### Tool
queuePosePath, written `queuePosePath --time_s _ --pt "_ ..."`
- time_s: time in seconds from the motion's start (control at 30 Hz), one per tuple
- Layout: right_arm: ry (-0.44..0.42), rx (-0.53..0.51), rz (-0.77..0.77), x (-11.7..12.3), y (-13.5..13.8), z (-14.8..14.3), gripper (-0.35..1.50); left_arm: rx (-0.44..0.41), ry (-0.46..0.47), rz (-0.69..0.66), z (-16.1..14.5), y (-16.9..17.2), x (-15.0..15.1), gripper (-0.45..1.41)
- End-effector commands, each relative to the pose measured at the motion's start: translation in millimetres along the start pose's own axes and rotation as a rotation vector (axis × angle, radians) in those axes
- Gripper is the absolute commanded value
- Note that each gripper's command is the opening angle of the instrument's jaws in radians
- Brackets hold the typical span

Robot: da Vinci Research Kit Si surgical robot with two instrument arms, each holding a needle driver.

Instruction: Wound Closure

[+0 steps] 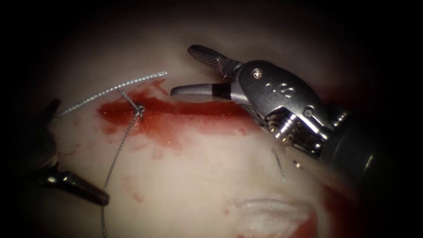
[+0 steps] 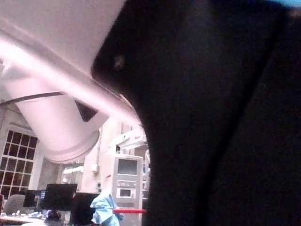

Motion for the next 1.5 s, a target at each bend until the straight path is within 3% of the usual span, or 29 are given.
queuePosePath --time_s 0.03,0.3,0.4,0.43,0.47,0.53,0.57,0.6,0.67,0.7,0.77,0.9,0.97,1.0,1.07,1.13,1.2,1.3,1.33,1.37,1.4,1.43,1.47,1.5 --pt "0.006 -0.002 0.012 0.6 -0.1 1.3 0.78 0.006 0.004 0.010 0.1 0.1 -1.3 1.18" --pt "-0.001 0.027 0.126 0.3 -1.5 1.1 0.81 0.013 -0.006 0.022 -1.0 0.5 -2.1 1.18" --pt "-0.032 0.122 0.203 0.1 -2.4 0.8 0.71 0.002 -0.048 0.026 -2.0 0.8 -3.1 1.20" --pt "-0.050 0.172 0.232 -0.2 -3.3 0.6 0.37 -0.019 -0.110 0.083 -2.8 1.2 -3.9 1.21" --pt "-0.050 0.172 0.232 -0.2 -3.3 0.6 0.37 -0.019 -0.110 0.083 -2.8 1.2 -3.9 1.21" --pt "-0.061 0.196 0.248 -0.5 -4.1 0.7 0.34 -0.089 -0.246 0.157 -3.9 1.7 -5.0 1.25" --pt "-0.068 0.212 0.250 -0.9 -4.7 0.9 0.46 -0.210 -0.421 0.292 -5.1 2.3 -6.0 1.26" --pt "-0.068 0.212 0.250 -0.9 -4.7 0.9 0.46 -0.210 -0.421 0.292 -5.1 2.3 -6.0 1.26" --pt "-0.074 0.227 0.248 -1.2 -5.1 1.1 0.51 -0.316 -0.553 0.426 -6.0 2.7 -6.6 1.25" --pt "-0.080 0.239 0.248 -1.6 -5.2 1.1 0.49 -0.402 -0.669 0.548 -6.9 2.8 -7.3 1.18" --pt "-0.080 0.241 0.246 -1.7 -5.2 1.1 0.49 -0.402 -0.707 0.574 -7.2 2.8 -7.5 1.15" --pt "-0.080 0.240 0.250 -1.8 -4.9 1.1 0.49 -0.242 -0.805 0.720 -7.7 1.6 -8.3 1.03" --pt "-0.081 0.241 0.250 -1.9 -4.7 1.0 0.49 -0.126 -0.857 0.782 -7.5 0.5 -8.4 0.96" --pt "-0.081 0.241 0.256 -1.9 -4.6 0.9 0.46 -0.026 -0.907 0.844 -6.8 -0.6 -8.2 0.96" --pt "-0.082 0.242 0.255 -1.9 -4.6 0.8 0.44 0.024 -0.937 0.888 -5.6 -1.8 -7.5 0.98" --pt "-0.082 0.242 0.255 -1.9 -4.5 0.8 0.44 0.097 -0.896 0.941 -3.7 -3.0 -6.1 0.98" --pt "-0.082 0.243 0.261 -1.9 -4.5 0.8 0.44 0.170 -0.799 0.996 -1.5 -3.8 -4.6 1.01" --pt "-0.083 0.243 0.267 -1.9 -4.5 0.7 0.41 0.199 -0.636 0.965 1.1 -3.8 -2.9 1.03" --pt "-0.083 0.244 0.267 -1.9 -4.5 0.7 0.37 0.209 -0.554 0.847 2.0 -3.4 -2.1 0.99" --pt "-0.084 0.244 0.272 -1.9 -4.4 0.6 0.34 0.201 -0.423 0.565 2.9 -2.5 -1.0 0.86" --pt "-0.084 0.244 0.272 -1.9 -4.4 0.6 0.34 0.201 -0.423 0.565 2.9 -2.5 -1.0 0.86" --pt "-0.084 0.244 0.272 -1.9 -4.4 0.6 0.34 0.191 -0.362 0.388 3.3 -1.9 -0.5 0.84" --pt "-0.085 0.244 0.278 -2.0 -4.3 0.6 0.34 0.172 -0.205 -0.019 3.7 -0.4 0.2 0.83" --pt "-0.085 0.244 0.278 -2.0 -4.3 0.6 0.34 0.172 -0.205 -0.019 3.7 -0.4 0.2 0.83"
